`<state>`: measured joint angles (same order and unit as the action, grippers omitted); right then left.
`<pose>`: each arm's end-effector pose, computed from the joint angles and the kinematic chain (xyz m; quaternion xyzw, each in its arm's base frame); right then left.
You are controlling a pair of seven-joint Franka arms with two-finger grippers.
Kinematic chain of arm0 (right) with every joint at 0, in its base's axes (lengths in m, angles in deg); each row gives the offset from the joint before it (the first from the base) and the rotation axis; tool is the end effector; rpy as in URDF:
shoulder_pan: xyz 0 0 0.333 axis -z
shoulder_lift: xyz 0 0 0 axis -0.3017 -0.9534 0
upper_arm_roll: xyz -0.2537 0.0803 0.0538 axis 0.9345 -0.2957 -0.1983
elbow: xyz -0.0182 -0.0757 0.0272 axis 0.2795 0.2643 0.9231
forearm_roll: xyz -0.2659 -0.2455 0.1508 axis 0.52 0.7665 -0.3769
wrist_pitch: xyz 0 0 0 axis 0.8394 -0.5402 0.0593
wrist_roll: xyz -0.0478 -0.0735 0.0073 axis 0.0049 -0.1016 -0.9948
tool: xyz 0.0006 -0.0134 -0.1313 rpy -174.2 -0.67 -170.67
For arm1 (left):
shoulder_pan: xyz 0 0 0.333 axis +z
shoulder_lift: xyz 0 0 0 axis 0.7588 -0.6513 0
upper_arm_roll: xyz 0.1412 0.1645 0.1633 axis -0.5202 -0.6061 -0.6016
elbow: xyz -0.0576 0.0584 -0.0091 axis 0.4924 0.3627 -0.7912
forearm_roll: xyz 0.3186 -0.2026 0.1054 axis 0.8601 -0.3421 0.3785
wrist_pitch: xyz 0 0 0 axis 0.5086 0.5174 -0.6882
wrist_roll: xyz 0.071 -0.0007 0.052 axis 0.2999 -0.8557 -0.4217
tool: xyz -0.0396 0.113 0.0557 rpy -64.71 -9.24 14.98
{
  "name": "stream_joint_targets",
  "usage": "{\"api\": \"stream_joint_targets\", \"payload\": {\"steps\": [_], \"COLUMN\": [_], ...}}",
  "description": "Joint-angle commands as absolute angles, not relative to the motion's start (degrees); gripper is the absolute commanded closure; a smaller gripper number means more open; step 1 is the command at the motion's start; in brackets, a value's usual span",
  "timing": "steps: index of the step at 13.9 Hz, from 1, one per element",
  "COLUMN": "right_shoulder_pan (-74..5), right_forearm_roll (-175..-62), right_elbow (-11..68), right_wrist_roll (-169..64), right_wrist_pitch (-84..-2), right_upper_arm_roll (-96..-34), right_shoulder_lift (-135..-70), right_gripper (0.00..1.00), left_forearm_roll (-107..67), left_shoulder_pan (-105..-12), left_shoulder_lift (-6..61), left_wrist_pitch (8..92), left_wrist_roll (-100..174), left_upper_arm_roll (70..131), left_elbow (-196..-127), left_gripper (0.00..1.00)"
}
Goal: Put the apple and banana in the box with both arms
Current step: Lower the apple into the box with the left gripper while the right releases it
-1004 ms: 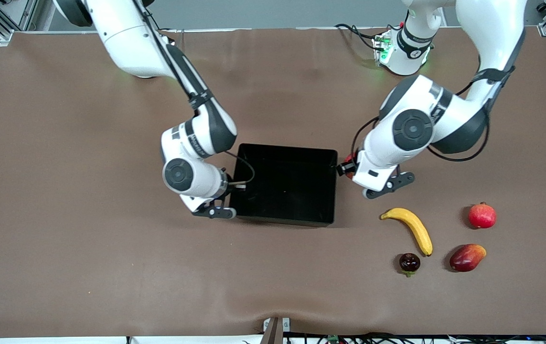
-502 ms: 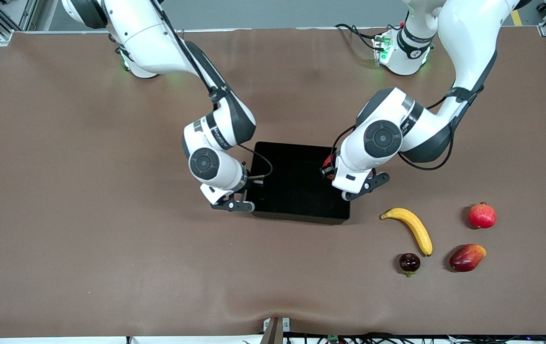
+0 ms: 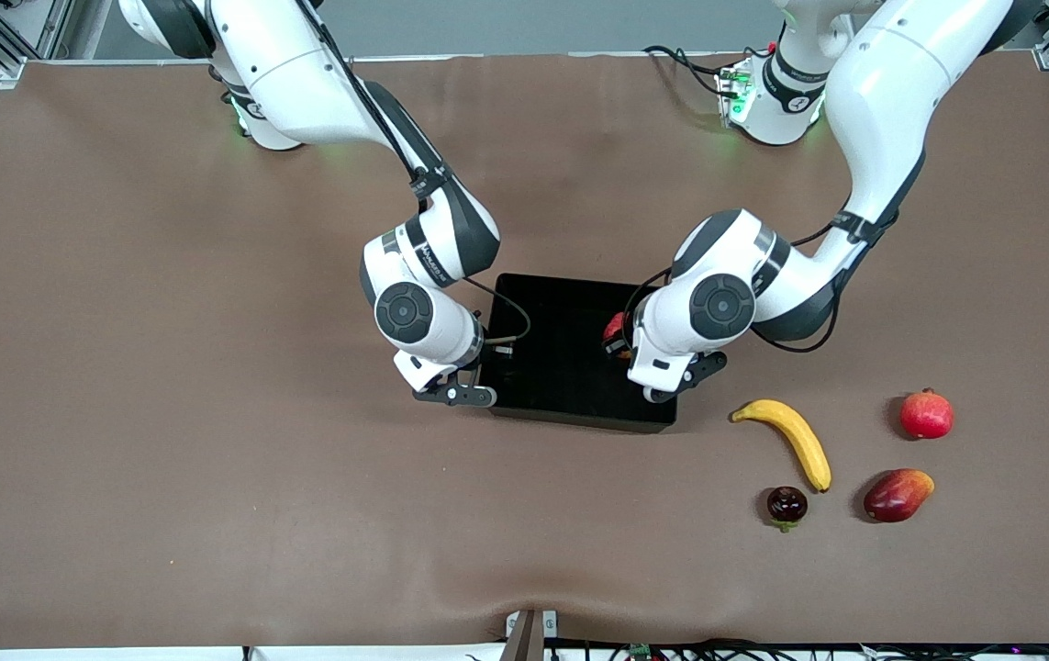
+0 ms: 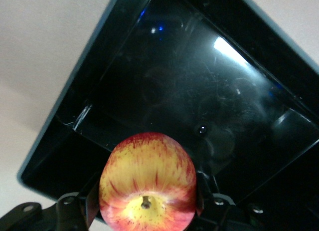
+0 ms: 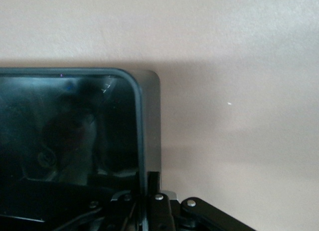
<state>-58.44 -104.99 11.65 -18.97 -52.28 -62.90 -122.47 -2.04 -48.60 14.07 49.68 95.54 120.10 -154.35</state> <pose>0.5600 0.4114 0.1842 -0.9908 0.0595 0.0670 0.1013 0.5411 -0.3550 0.2285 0.9586 0.2444 -0.1394 0.0437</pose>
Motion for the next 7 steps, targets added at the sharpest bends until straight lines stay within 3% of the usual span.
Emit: {"api": "stream_joint_targets", "payload": {"steps": [1,2,4,7], "right_shoulder_pan": [-59.6,-59.6,-59.6,-59.4], "right_forearm_roll": [-105.7,-105.7,-105.6,-105.5], "right_elbow": [10.5,10.5,10.4,10.0], "right_wrist_roll": [-19.0,-18.9,-19.0,-19.8], "right_wrist_pitch": [-54.7,-54.8,-54.8,-54.6], "right_upper_arm_roll": [-62.0,-61.9,-60.9,-59.6], "right_shoulder_lift": [-123.6,-123.6,-123.4,-121.8], "right_gripper": [0.50,0.26,0.00,0.00], "left_forearm_roll": [-1.0,-1.0,-0.9,1.2], "left_shoulder_pan": [-49.1,-49.2,-49.2,-49.2], "left_shoulder_lift": [13.5,13.3,12.5,11.0], "left_wrist_pitch": [50.7,50.7,50.8,51.7], "left_wrist_roll": [96.4,96.4,96.4,96.5], "left_upper_arm_roll": [119.9,119.5,119.1,118.8], "left_elbow": [-154.6,-154.7,-154.7,-155.7], "left_gripper": [1.00,1.00,1.00,1.00]}}
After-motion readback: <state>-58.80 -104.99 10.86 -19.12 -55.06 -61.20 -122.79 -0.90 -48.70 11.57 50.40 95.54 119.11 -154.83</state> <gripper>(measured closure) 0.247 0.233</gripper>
